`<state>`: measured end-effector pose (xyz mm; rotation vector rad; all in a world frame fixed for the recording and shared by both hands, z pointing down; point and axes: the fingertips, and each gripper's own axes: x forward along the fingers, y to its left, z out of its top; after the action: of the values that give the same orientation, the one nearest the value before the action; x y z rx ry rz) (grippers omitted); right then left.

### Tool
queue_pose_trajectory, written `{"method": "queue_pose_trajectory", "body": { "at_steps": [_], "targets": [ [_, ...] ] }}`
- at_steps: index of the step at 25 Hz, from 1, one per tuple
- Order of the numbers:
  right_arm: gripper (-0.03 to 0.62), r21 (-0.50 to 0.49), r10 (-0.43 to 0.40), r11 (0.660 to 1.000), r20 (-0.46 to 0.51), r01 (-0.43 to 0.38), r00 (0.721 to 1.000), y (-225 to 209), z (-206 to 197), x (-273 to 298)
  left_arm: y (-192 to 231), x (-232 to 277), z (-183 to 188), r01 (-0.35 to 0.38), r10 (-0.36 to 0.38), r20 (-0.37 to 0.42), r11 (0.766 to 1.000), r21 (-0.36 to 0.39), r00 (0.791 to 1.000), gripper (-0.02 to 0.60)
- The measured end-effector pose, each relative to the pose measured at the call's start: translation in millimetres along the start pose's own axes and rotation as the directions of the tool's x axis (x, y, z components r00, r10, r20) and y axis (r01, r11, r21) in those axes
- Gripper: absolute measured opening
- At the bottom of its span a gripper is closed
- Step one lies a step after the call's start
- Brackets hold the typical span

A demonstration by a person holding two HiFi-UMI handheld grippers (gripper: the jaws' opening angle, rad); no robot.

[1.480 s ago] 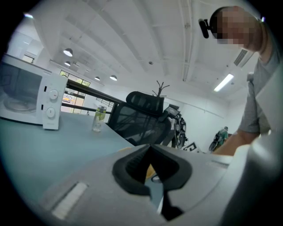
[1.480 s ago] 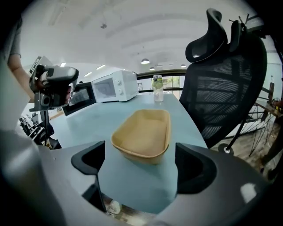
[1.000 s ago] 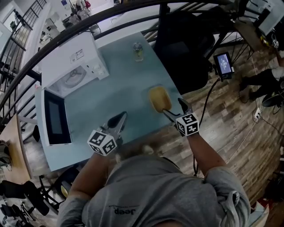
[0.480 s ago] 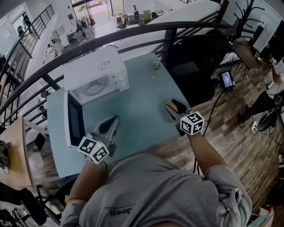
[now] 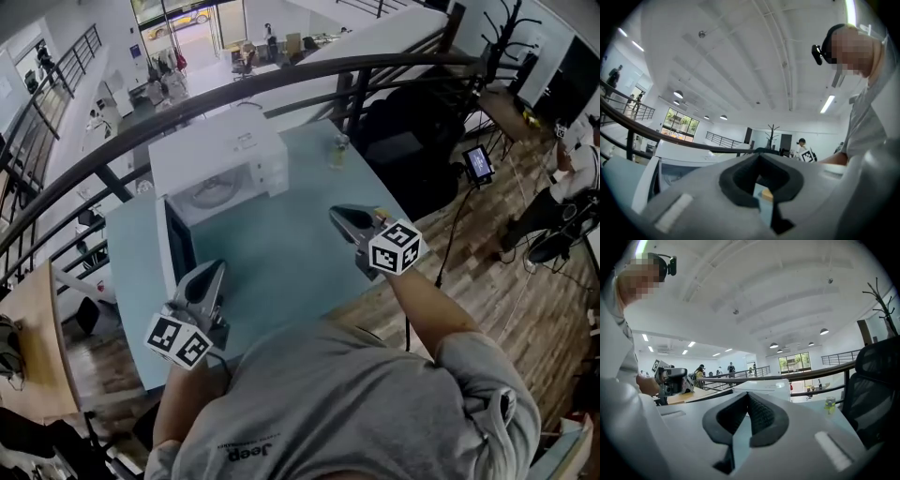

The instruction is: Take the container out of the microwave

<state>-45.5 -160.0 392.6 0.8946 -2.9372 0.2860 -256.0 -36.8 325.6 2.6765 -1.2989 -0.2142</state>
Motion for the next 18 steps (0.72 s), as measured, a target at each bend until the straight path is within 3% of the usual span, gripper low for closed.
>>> {"method": "queue_pose_trajectory", "body": {
  "at_steps": [7,12,18],
  "targets": [
    [0.003,0.016,0.137,0.990,-0.004,-0.137,0.991,45,6,39,5,-15,-5,0.014,-0.014,-0.013,1.000,0.004,1.000,0.029],
    [0.003,0.009,0.286,0.958,-0.034,-0.286,0.958,44,2,42,0,-4,-8,-0.088,0.088,0.020,0.996,0.031,0.996,0.029],
    [0.003,0.010,0.395,0.918,-0.083,-0.396,0.915,8,-14,-3,-30,38,-32,-0.207,0.209,0.060,0.977,-0.042,0.976,0.029]
  ]
}}
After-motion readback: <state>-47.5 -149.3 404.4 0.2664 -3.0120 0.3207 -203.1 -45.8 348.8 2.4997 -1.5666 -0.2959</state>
